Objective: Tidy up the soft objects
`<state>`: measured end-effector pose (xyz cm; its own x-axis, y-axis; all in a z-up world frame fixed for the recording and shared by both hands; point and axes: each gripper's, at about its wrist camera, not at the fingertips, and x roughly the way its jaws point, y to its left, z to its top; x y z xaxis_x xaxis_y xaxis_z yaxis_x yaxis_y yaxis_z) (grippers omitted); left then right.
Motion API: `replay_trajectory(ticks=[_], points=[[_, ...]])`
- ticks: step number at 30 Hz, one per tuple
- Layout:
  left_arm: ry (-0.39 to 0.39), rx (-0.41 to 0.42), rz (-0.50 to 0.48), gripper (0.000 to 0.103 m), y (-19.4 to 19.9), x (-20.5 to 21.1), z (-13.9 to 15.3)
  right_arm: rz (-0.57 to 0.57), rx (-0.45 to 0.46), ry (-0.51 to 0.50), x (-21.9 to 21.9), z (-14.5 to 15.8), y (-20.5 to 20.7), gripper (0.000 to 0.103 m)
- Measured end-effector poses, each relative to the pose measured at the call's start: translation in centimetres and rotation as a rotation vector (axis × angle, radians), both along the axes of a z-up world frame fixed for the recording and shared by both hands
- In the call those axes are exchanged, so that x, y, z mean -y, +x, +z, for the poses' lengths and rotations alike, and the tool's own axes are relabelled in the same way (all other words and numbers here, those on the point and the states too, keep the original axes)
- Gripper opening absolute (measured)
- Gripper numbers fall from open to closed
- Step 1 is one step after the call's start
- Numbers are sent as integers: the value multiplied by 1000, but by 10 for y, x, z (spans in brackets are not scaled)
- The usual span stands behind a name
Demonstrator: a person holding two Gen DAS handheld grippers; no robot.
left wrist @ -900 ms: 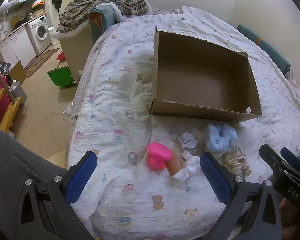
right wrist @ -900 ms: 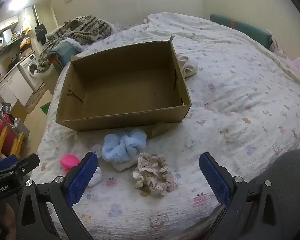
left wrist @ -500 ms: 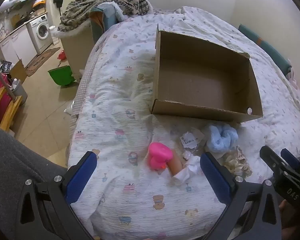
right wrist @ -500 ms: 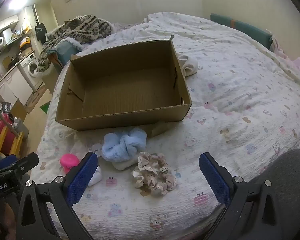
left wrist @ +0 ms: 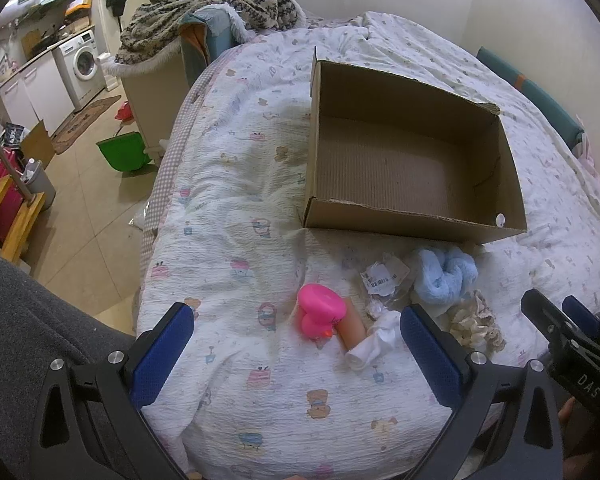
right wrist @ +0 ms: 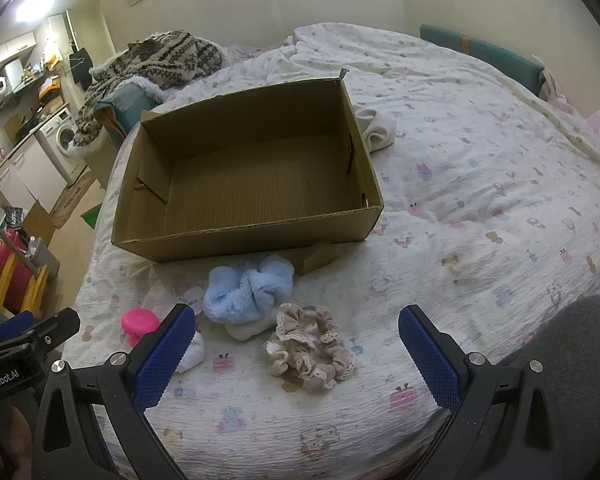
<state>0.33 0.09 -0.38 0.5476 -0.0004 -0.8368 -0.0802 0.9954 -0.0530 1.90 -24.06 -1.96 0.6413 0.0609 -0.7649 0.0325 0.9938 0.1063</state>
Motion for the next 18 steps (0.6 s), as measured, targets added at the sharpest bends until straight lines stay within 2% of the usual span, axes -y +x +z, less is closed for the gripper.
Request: replay_trajectory(ticks=[18], points=[[4, 0, -1, 103, 0, 1, 0, -1, -1, 4, 0, 0, 0, 103]])
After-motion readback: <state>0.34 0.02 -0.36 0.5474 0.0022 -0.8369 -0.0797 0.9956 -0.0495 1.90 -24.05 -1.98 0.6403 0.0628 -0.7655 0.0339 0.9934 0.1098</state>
